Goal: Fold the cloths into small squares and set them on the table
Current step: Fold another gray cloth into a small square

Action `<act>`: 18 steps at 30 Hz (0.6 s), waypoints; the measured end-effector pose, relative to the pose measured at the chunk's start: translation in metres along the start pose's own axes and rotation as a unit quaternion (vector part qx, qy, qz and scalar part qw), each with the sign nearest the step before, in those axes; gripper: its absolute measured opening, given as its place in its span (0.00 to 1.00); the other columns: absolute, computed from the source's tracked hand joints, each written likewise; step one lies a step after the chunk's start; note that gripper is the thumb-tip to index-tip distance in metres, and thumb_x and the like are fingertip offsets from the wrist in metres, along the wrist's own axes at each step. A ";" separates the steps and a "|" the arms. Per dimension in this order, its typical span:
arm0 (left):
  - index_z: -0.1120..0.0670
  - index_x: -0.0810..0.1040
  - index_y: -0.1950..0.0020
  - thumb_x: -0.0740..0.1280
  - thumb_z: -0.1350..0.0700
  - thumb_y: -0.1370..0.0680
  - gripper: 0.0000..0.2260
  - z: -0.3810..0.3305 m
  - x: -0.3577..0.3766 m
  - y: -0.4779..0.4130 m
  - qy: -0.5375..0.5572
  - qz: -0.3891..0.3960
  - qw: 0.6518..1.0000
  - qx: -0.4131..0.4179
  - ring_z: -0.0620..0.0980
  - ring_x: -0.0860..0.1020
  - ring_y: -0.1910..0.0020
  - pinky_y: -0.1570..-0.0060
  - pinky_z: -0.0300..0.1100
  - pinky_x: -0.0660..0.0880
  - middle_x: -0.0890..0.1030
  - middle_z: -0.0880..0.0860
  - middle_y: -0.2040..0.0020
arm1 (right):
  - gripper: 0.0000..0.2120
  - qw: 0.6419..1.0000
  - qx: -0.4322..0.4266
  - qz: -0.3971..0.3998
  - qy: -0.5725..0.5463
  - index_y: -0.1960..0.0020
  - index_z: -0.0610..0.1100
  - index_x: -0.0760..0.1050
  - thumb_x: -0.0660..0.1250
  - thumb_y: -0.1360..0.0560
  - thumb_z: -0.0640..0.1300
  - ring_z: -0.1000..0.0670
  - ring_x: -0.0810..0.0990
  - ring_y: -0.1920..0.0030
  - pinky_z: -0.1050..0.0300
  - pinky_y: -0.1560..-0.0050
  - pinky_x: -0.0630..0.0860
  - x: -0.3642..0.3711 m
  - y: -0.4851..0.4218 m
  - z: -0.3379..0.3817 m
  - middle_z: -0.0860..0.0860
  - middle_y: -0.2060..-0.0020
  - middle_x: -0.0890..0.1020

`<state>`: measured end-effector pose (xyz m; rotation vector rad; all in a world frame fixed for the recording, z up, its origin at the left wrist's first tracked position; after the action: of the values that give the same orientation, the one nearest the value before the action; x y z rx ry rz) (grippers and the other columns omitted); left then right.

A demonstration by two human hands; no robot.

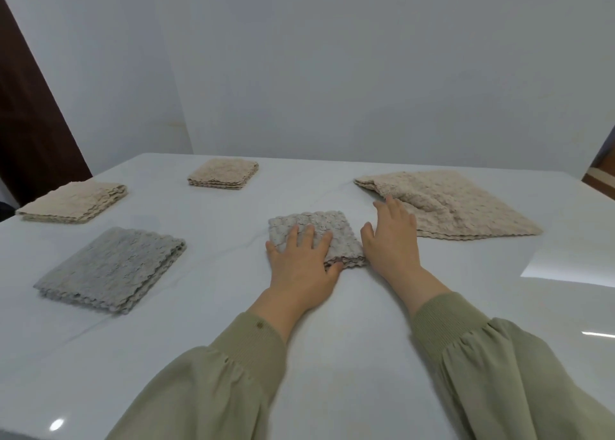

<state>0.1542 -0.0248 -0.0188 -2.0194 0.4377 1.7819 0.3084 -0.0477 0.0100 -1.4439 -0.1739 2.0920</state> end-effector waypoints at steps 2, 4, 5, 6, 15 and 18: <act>0.42 0.47 0.23 0.48 0.36 0.21 0.28 0.002 0.001 -0.015 0.006 -0.003 1.000 -0.002 0.53 0.42 0.23 0.31 0.66 0.44 0.47 0.49 0.22 | 0.26 1.000 0.001 -0.002 0.019 0.26 0.41 0.58 0.56 0.23 0.46 0.45 0.49 0.24 0.45 0.25 0.45 0.003 -0.014 -0.005 0.44 0.24 0.55; 0.42 0.48 0.23 0.48 0.36 0.21 0.28 0.005 0.001 -0.031 0.011 -0.007 1.000 -0.006 0.52 0.42 0.23 0.30 0.66 0.45 0.47 0.49 0.22 | 0.27 0.999 0.005 0.002 0.050 0.25 0.42 0.56 0.56 0.23 0.46 0.44 0.48 0.24 0.43 0.25 0.44 0.010 -0.031 -0.012 0.44 0.24 0.53; 0.42 0.48 0.23 0.48 0.36 0.21 0.28 0.005 0.002 -0.039 0.012 -0.008 1.000 -0.008 0.52 0.42 0.23 0.30 0.65 0.45 0.47 0.49 0.22 | 0.28 0.998 0.003 0.002 0.067 0.25 0.42 0.55 0.56 0.23 0.46 0.44 0.48 0.24 0.42 0.26 0.44 0.013 -0.041 -0.016 0.43 0.24 0.53; 0.42 0.48 0.23 0.49 0.36 0.21 0.28 0.006 0.003 -0.047 0.013 -0.008 1.000 -0.009 0.52 0.42 0.23 0.30 0.65 0.45 0.47 0.49 0.22 | 0.28 0.996 -0.001 0.003 0.084 0.25 0.43 0.54 0.56 0.23 0.46 0.44 0.47 0.24 0.40 0.26 0.44 0.015 -0.051 -0.020 0.44 0.24 0.52; 0.43 0.47 0.23 0.48 0.37 0.21 0.28 -0.013 0.012 -0.122 0.012 0.001 1.000 0.007 0.52 0.42 0.23 0.29 0.63 0.47 0.46 0.49 0.22 | 0.25 0.960 0.005 0.175 0.219 0.23 0.48 0.51 0.43 0.19 0.48 0.43 0.46 0.24 0.33 0.30 0.38 0.056 -0.123 -0.071 0.49 0.23 0.49; 0.43 0.47 0.23 0.49 0.37 0.21 0.28 -0.034 0.015 -0.148 0.013 0.003 1.000 0.027 0.52 0.42 0.23 0.28 0.62 0.47 0.46 0.49 0.22 | 0.25 0.954 0.052 0.178 0.233 0.23 0.46 0.49 0.44 0.20 0.46 0.42 0.45 0.24 0.32 0.30 0.38 0.049 -0.132 -0.097 0.48 0.23 0.47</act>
<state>0.2577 0.0871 -0.0161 -2.0067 0.4956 1.7308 0.4342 0.0657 -0.0140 -1.9657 0.4057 1.9148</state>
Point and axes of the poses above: each hand's wrist, its own y-axis away from the middle knuckle, its own x-axis out of the palm, z = x × y, the point moved 7 cm from there along -y, towards the middle knuckle
